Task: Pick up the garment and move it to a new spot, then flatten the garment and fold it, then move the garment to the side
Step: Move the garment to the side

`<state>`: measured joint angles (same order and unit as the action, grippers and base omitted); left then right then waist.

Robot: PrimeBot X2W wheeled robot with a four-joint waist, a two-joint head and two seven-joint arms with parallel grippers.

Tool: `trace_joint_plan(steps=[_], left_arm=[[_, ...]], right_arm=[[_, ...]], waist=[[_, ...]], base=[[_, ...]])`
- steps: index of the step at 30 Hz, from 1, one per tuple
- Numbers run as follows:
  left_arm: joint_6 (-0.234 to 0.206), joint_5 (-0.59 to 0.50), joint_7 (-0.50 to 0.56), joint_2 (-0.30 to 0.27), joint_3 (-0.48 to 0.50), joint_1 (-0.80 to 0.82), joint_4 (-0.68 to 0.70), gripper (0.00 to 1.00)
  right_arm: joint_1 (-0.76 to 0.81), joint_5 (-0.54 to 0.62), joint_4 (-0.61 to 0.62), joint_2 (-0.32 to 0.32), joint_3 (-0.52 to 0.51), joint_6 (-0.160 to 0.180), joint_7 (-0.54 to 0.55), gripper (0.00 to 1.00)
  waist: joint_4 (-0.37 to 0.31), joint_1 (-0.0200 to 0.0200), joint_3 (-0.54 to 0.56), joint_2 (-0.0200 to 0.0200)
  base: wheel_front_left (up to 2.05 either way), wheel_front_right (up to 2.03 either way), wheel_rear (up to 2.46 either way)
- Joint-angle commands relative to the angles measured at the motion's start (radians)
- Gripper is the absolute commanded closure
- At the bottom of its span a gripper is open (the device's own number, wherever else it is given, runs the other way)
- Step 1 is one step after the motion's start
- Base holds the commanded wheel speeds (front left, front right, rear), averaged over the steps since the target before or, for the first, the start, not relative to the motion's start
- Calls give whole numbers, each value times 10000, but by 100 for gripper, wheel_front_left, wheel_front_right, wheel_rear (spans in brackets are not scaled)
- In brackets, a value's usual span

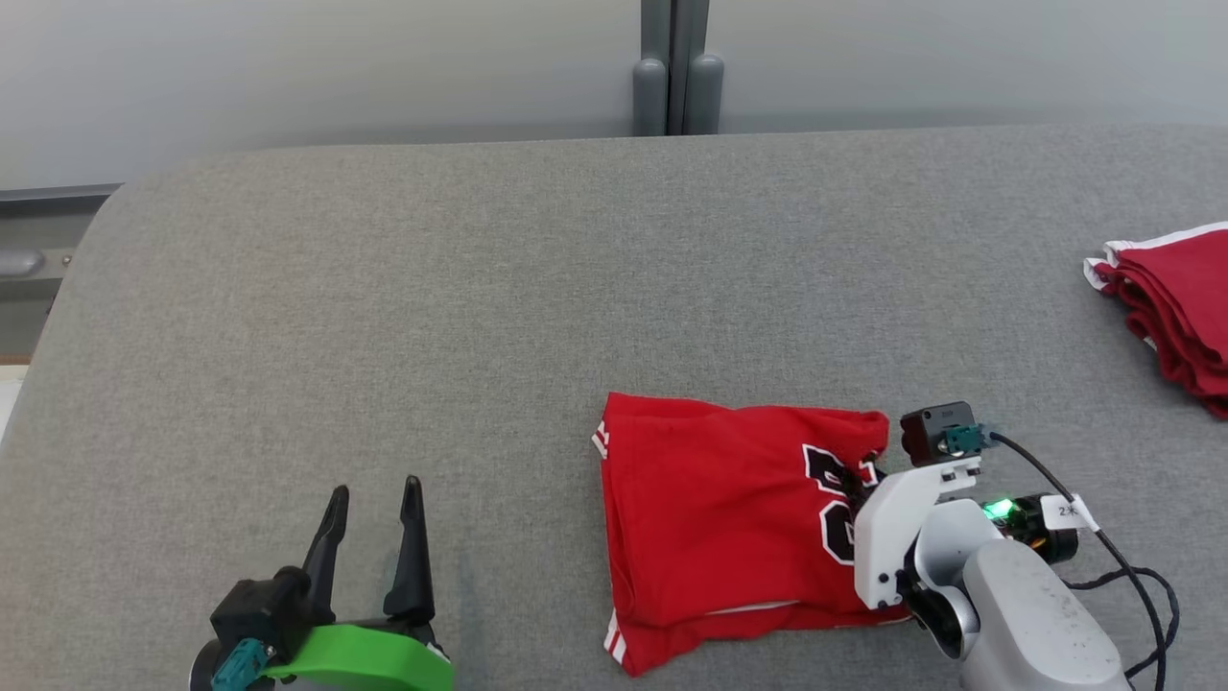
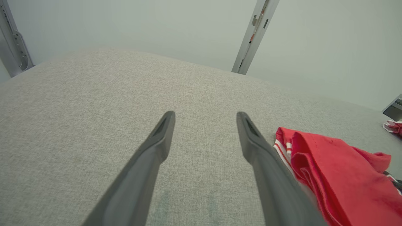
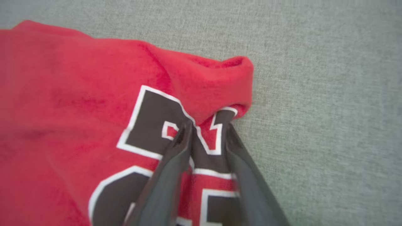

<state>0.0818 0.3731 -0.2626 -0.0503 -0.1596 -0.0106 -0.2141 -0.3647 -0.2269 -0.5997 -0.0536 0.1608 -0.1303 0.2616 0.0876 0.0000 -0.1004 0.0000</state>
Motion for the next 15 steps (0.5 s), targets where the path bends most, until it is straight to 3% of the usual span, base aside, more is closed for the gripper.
trace_joint_plan(steps=[1, 7, 15], left_arm=[[-29, -11, -25, -9, -7, 192, 58, 0], [0, -85, -25, -10, -87, 365, 240, 0], [101, -416, -14, -13, -139, 870, 440, 0]], right_arm=[[-73, 137, -77, 35, 17, -2, -120, 100], [-649, 462, 103, -94, -298, 6, -585, 100], [-1390, 629, 416, -581, -1023, 6, -960, 100]], waist=[[-134, 0, -78, 0], [-860, 0, -347, 0], [-2776, 0, -1137, 0]], base=[[0, 0, 0], [0, 0, 0], [0, 0, 0]])
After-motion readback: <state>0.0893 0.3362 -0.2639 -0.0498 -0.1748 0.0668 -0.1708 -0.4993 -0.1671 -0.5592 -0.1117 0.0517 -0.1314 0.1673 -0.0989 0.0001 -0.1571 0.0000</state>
